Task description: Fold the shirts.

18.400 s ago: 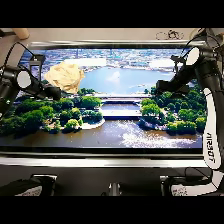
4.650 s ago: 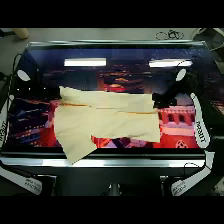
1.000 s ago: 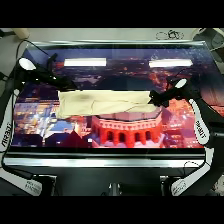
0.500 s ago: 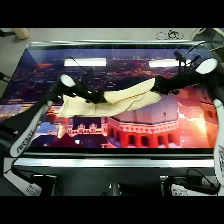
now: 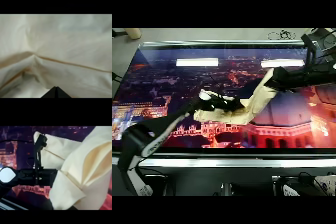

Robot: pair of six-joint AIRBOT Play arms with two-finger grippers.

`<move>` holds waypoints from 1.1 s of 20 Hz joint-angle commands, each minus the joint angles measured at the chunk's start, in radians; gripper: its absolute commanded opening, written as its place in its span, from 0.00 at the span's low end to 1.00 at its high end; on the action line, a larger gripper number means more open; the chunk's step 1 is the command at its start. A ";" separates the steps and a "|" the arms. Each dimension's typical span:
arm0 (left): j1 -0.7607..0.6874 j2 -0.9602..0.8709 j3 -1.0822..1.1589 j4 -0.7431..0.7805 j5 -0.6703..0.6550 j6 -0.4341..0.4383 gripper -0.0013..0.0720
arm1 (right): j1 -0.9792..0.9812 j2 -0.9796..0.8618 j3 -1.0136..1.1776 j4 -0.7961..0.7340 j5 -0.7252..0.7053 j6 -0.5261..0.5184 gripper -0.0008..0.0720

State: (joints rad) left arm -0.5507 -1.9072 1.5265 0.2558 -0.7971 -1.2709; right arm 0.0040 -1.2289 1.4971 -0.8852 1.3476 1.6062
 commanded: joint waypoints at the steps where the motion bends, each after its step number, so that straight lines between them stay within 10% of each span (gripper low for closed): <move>1: 0.159 0.170 0.002 0.290 -0.043 -0.043 0.05 | 0.107 -0.081 0.001 0.053 -0.152 0.013 0.04; 8: 0.660 0.638 0.002 0.510 -0.190 -0.095 0.05 | 0.491 -0.503 0.036 0.483 -0.549 -0.101 0.04; 9: 0.700 0.676 0.002 0.510 -0.214 -0.093 0.05 | 0.519 -0.554 0.049 0.499 -0.572 -0.100 0.23; 10: 0.732 0.709 0.002 0.516 -0.239 -0.090 0.05 | 0.531 -0.594 0.058 0.528 -0.572 -0.100 0.75; 11: 0.752 0.732 0.002 0.529 -0.261 -0.087 0.05 | 0.529 -0.610 0.060 0.546 -0.540 -0.101 0.97; 15: 0.776 0.756 -0.007 0.595 -0.322 -0.076 0.05 | 0.390 -0.525 0.060 0.340 -0.310 -0.061 0.96; 20: 0.774 0.756 -0.091 0.594 -0.322 -0.071 0.05 | 0.133 -0.402 0.031 -0.449 0.050 0.163 0.89; 22: 0.772 0.756 -0.117 0.594 -0.320 -0.061 0.05 | 0.092 -0.435 -0.049 -0.391 0.047 0.154 0.87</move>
State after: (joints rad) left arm 0.2195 -1.1553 1.4467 0.8425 -1.1091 -1.3415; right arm 0.1806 -1.6627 1.5108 -1.0721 1.2762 1.6939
